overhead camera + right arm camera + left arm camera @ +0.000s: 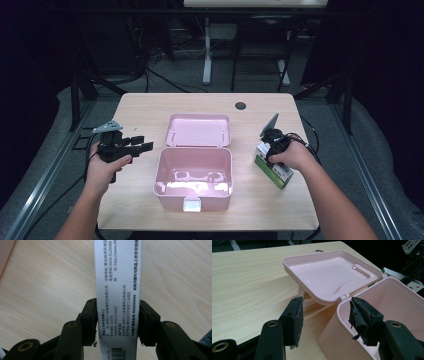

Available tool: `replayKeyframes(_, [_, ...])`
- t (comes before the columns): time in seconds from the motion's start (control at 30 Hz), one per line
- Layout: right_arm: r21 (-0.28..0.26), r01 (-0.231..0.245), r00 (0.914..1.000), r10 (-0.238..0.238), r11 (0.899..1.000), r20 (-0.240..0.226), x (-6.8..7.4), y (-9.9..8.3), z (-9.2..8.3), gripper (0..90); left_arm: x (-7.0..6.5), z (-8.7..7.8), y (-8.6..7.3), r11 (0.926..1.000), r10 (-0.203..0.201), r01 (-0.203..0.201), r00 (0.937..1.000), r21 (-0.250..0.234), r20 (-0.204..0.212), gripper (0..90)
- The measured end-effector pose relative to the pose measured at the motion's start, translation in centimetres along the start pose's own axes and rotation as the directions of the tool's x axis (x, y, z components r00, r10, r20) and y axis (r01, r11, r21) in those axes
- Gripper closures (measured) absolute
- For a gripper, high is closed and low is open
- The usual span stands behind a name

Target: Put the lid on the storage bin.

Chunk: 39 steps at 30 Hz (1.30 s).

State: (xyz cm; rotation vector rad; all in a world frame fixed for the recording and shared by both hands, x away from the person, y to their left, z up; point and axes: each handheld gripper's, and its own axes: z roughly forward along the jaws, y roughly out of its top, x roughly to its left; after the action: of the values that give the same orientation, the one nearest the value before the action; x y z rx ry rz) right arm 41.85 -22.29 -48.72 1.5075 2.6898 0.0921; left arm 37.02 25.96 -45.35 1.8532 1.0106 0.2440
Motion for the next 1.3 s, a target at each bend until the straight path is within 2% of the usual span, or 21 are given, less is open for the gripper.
replayKeyframes(0.23, [0.021, -0.012, 0.9999, 0.012, 1.000, -0.009, 0.0, 0.1, 0.3, 58.9, 0.0, 0.1, 0.0, 1.0000, -0.001, 0.001, 1.0000, 0.001, 0.000, 44.7])
replayKeyframes(0.73, [0.002, 0.004, 1.0000, -0.004, 1.000, 0.007, 0.2, 0.1, -0.3, 61.3, 0.1, 0.1, -0.1, 1.0000, -0.007, 0.007, 1.0000, 0.002, 0.000, 44.7])
replayKeyframes(0.83, [0.006, 0.007, 1.0000, -0.007, 1.000, 0.003, 0.2, 0.1, -1.0, 61.3, 0.1, 0.1, -0.1, 1.0000, -0.007, 0.007, 1.0000, 0.004, -0.001, 44.7])
replayKeyframes(0.9, [-0.010, 0.010, 0.9999, -0.010, 1.000, 0.001, 0.3, 0.0, -1.5, 61.3, 0.1, 0.1, -0.1, 0.9999, -0.005, 0.005, 1.0000, 0.012, -0.002, 44.7])
replayKeyframes(1.07, [-0.014, 0.018, 0.9997, -0.017, 1.000, 0.016, 0.5, 0.0, -2.3, 61.3, 0.1, 0.1, -0.1, 1.0000, -0.007, 0.007, 1.0000, 0.005, 0.001, 44.7])
replayKeyframes(1.13, [-0.004, 0.015, 0.9998, -0.014, 1.000, 0.016, 0.6, 0.0, -2.7, 61.4, 0.1, 0.1, -0.1, 0.9999, -0.011, 0.011, 0.9999, 0.004, 0.000, 44.7])
replayKeyframes(1.3, [-0.011, 0.037, 0.9989, -0.037, 0.999, 0.029, 1.1, 0.0, -3.7, 61.4, 0.2, 0.1, -0.1, 0.9999, -0.010, 0.010, 0.9999, 0.002, 0.001, 44.7])
